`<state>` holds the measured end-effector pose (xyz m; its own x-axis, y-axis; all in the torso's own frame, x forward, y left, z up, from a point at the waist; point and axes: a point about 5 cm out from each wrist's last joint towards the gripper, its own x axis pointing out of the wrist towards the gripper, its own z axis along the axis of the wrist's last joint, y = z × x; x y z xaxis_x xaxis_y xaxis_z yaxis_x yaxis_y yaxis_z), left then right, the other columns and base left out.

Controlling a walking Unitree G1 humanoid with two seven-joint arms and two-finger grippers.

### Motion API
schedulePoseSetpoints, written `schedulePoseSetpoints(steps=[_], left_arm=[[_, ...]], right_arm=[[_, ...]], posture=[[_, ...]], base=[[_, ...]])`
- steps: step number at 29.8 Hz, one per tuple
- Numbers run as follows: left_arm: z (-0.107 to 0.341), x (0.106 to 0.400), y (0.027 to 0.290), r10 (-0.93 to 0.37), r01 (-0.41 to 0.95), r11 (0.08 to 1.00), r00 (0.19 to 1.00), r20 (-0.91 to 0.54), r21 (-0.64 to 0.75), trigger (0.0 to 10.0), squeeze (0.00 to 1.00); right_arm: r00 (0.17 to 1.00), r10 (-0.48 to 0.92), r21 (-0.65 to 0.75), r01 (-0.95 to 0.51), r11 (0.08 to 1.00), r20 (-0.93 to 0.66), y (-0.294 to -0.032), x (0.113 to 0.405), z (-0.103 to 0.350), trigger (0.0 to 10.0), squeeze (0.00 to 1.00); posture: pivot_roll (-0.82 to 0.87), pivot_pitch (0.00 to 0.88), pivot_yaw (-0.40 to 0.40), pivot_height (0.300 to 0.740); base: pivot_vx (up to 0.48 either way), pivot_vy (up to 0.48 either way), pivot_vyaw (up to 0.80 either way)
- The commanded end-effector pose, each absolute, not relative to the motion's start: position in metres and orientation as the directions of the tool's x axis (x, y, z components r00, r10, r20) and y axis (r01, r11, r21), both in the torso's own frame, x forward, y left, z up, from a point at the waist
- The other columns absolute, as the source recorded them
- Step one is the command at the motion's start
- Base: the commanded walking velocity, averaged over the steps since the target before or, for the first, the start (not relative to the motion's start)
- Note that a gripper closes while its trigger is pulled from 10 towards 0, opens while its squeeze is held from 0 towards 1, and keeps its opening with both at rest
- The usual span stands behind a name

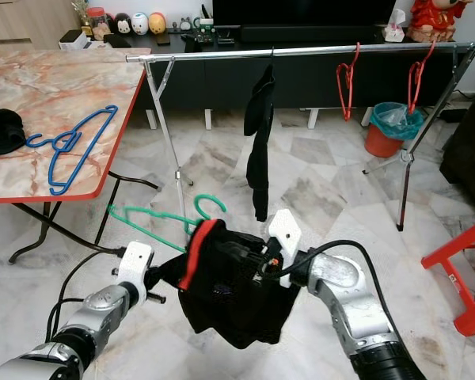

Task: Hang hanger

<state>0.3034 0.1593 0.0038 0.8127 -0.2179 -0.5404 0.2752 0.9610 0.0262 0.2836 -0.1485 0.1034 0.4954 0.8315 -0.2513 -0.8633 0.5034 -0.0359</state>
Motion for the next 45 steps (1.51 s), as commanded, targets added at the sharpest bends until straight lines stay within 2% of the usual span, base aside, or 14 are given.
schedulePoseSetpoints(steps=[1, 7, 12, 17, 22, 24, 25, 26, 27, 28, 31, 34, 41, 45], left_arm=[[-0.005, 0.296, 0.171, -0.153, 0.243, 0.968, 0.784, -0.601, 0.07, 0.0, 0.0], [-0.009, 0.293, 0.175, -0.119, 0.229, 0.969, 0.764, -0.634, 0.095, 0.0, 0.0], [-0.013, 0.289, 0.178, -0.09, 0.217, 0.97, 0.736, -0.671, 0.107, 0.0, 0.0], [-0.016, 0.287, 0.179, -0.078, 0.213, 0.971, 0.719, -0.69, 0.112, 0.0, 0.0], [-0.017, 0.286, 0.178, -0.089, 0.224, 0.969, 0.711, -0.698, 0.104, 0.0, 0.0], [-0.017, 0.286, 0.175, -0.102, 0.234, 0.968, 0.704, -0.703, 0.094, 0.0, 0.0], [-0.017, 0.286, 0.175, -0.098, 0.232, 0.968, 0.704, -0.703, 0.098, 0.2, 0.0], [-0.017, 0.286, 0.176, -0.083, 0.229, 0.966, 0.707, -0.702, 0.116, 8.1, 0.0], [-0.016, 0.287, 0.177, -0.077, 0.229, 0.965, 0.708, -0.702, 0.125, 8.1, 0.0], [-0.016, 0.287, 0.178, -0.067, 0.223, 0.966, 0.711, -0.7, 0.133, 10.0, 0.0], [-0.015, 0.288, 0.182, -0.05, 0.206, 0.968, 0.718, -0.695, 0.143, 10.0, 0.0], [-0.013, 0.29, 0.187, -0.025, 0.184, 0.97, 0.727, -0.687, 0.159, 10.0, 0.0], [-0.011, 0.291, 0.19, -0.005, 0.168, 0.971, 0.731, -0.683, 0.173, 10.0, 0.0], [-0.011, 0.291, 0.189, -0.007, 0.168, 0.971, 0.731, -0.682, 0.17, 10.0, 0.0]], right_arm=[[0.51, 0.802, -0.113, -0.858, 0.502, -0.31, -0.159, 0.285, 0.102, 10.0, 0.0], [0.516, 0.788, -0.136, -0.854, 0.502, -0.335, -0.17, 0.284, 0.102, 10.0, 0.0], [0.482, 0.82, -0.135, -0.875, 0.464, -0.307, -0.177, 0.28, 0.109, 10.0, 0.0], [0.381, 0.898, -0.05, -0.924, 0.38, -0.22, -0.184, 0.266, 0.124, 10.0, 0.0], [0.348, 0.919, -0.004, -0.935, 0.354, -0.184, -0.186, 0.261, 0.128, 10.0, 0.0], [0.306, 0.93, 0.03, -0.947, 0.319, -0.204, -0.186, 0.256, 0.124, 10.0, 0.0], [0.285, 0.933, 0.037, -0.953, 0.3, -0.218, -0.186, 0.253, 0.123, 10.0, 0.0], [0.233, 0.942, 0.053, -0.966, 0.253, -0.243, -0.185, 0.246, 0.119, 10.0, 0.0], [0.212, 0.944, 0.062, -0.97, 0.234, -0.252, -0.184, 0.244, 0.117, 10.0, 0.0], [0.179, 0.945, 0.075, -0.976, 0.206, -0.273, -0.184, 0.24, 0.114, 10.0, 0.0], [0.117, 0.931, 0.103, -0.981, 0.161, -0.347, -0.185, 0.231, 0.103, 10.0, 0.0], [0.093, 0.897, 0.122, -0.979, 0.161, -0.433, -0.19, 0.227, 0.092, 10.0, 0.0], [0.177, 0.758, 0.036, -0.966, 0.255, -0.628, -0.207, 0.234, 0.067, 10.0, 0.0], [0.203, 0.744, 0.021, -0.96, 0.28, -0.637, -0.209, 0.236, 0.065, 10.0, 0.0]], posture=[[0.01, 0.036, 0.003, 0.74], [0.0, 0.035, 0.005, 0.74], [0.0, 0.03, 0.011, 0.74], [0.0, 0.021, 0.015, 0.74], [0.0, 0.017, 0.015, 0.74], [0.0, 0.017, 0.015, 0.74], [0.0, 0.017, 0.015, 0.74], [0.0, 0.018, 0.015, 0.74], [0.0, 0.018, 0.015, 0.74], [0.0, 0.022, 0.013, 0.74], [0.0, 0.024, 0.013, 0.74], [0.0, 0.029, 0.014, 0.74], [0.0, 0.034, 0.016, 0.74], [0.0, 0.035, 0.016, 0.74]], base=[[0.0, 0.0, 0.0], [0.0, 0.0, 0.0], [0.0, 0.0, 0.0], [0.0, 0.0, 0.0], [0.0, 0.0, 0.0], [0.0, 0.0, 0.0], [0.0, 0.0, 0.0], [0.0, 0.0, 0.0], [0.0, 0.0, 0.0], [0.0, 0.0, 0.0], [0.0, 0.0, 0.0], [0.0, 0.0, 0.0], [0.0, 0.0, 0.0], [0.0, 0.0, 0.0]])
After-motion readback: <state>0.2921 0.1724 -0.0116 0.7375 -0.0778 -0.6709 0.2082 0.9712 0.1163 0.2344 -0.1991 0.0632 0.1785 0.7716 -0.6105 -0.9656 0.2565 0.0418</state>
